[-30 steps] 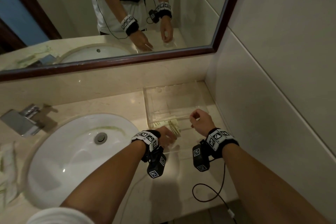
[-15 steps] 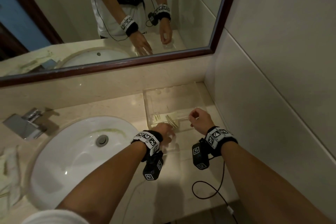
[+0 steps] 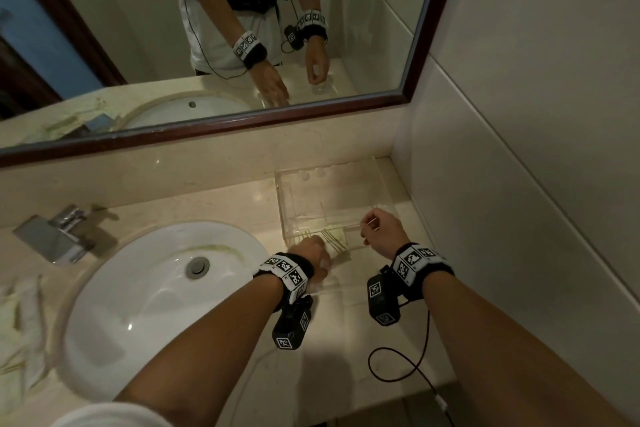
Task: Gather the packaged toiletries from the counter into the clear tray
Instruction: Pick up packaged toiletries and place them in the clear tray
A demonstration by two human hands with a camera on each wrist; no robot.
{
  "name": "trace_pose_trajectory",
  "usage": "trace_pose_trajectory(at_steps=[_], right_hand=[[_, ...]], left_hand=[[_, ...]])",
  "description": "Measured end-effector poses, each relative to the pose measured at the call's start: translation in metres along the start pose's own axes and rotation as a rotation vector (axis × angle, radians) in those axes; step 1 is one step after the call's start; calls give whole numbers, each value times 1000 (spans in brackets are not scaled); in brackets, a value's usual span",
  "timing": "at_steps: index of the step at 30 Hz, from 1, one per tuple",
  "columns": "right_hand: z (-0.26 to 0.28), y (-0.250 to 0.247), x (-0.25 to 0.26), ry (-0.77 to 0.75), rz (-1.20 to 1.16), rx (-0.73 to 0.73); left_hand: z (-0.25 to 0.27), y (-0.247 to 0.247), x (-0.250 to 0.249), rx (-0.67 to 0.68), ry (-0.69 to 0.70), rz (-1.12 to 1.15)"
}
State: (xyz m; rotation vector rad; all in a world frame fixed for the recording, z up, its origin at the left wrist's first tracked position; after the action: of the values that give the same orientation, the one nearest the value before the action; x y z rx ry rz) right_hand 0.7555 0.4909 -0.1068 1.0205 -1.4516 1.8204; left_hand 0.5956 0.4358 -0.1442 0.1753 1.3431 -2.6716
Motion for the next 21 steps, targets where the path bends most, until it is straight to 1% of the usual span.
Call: trace_pose_trajectory(at_steps=[2, 4, 7, 11, 13, 17, 21], right_hand=[[2, -1, 1, 8, -9, 2], [3, -1, 1, 9, -8, 10], [5, -3, 2, 13, -15, 5], [8, -7, 0, 22, -3, 10], [11, -9, -2, 28, 1, 14], [14, -13, -1, 34, 2, 9], [13, -11, 4, 27, -1, 7]], left_hand=[[2, 4, 1, 16, -7, -82], [1, 11, 1, 63, -23, -145], [-1, 19, -1, 101, -52, -206], [1, 24, 0, 96, -65, -271], [4, 24, 0, 80, -52, -277], [13, 23, 1, 95, 1, -210], [19, 18, -1, 57, 32, -209]])
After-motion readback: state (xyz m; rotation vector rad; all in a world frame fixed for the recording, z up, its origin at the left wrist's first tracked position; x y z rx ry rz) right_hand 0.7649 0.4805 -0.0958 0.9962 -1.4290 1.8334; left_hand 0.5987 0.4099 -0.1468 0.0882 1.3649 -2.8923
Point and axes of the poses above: each hand's wrist, its own z-axis away from the middle knuckle, its own y-axis out of the palm, x = y × z, the point moved 7 cm from there along -z, towards the middle knuckle, and after that the axes turned 11 degrees about -y, right-handed, at the moved point
